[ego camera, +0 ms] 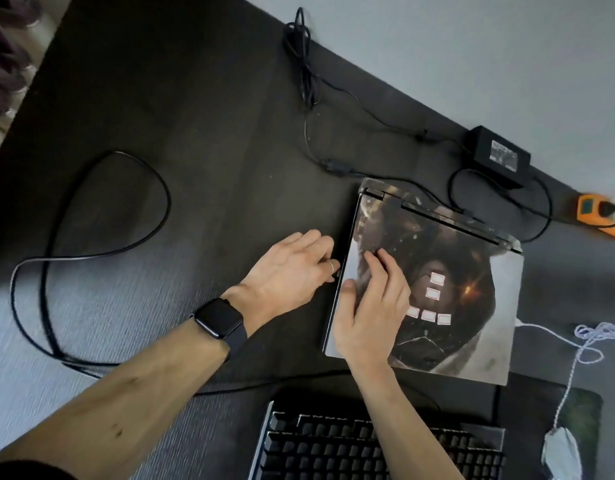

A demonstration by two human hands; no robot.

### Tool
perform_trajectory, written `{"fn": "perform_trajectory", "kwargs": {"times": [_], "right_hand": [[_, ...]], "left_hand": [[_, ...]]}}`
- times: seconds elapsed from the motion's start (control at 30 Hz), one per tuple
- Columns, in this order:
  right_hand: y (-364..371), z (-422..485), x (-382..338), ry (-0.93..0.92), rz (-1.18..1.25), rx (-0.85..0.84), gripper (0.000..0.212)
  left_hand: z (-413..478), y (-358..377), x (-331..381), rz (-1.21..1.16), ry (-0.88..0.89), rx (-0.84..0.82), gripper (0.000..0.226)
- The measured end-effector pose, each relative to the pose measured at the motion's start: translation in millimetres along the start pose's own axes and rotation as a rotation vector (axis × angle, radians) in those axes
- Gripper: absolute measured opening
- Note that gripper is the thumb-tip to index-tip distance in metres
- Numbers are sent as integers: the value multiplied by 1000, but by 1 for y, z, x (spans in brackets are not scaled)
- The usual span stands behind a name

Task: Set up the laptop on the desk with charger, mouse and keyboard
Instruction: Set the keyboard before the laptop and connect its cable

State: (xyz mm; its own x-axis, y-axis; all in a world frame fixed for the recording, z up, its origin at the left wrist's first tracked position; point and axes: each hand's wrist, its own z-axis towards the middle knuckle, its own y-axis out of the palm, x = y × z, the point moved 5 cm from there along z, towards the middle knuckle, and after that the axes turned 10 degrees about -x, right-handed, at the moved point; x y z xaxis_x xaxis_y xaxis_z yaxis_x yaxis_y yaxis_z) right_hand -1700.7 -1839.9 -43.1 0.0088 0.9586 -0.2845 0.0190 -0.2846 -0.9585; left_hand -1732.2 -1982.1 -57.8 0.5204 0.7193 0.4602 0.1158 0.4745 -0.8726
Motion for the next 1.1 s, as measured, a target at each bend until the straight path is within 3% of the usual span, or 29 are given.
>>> {"fn": "perform_trajectory", "kwargs": {"times": [0.17, 0.27, 0.4, 0.5, 0.7, 0.83, 0.97, 1.1], "right_hand": [[1, -1, 3, 20, -12, -18, 47], [0, -2, 3, 27, -14, -24, 47], [-1, -3, 3, 20, -18, -35, 47], [-4, -4, 2, 19, -9, -39, 46], [-7, -2, 3, 49, 17, -148, 46], [-34, -18, 2, 48, 148, -303, 43], [-75, -78, 29, 160, 275, -271, 40], [-97, -169, 100, 432, 347, -232, 41]], "left_hand": [[1, 2, 2, -8, -22, 15, 17], [-3, 5, 1, 2, -45, 20, 34], [-6, 6, 3, 30, -74, 7, 17], [-5, 7, 3, 87, -115, -42, 19], [-22, -13, 29, 96, -399, -159, 47], [-62, -30, 63, 11, -554, -260, 50], [-109, -31, 93, -118, -657, -396, 48], [-151, -31, 127, -202, -781, -510, 47]]}}
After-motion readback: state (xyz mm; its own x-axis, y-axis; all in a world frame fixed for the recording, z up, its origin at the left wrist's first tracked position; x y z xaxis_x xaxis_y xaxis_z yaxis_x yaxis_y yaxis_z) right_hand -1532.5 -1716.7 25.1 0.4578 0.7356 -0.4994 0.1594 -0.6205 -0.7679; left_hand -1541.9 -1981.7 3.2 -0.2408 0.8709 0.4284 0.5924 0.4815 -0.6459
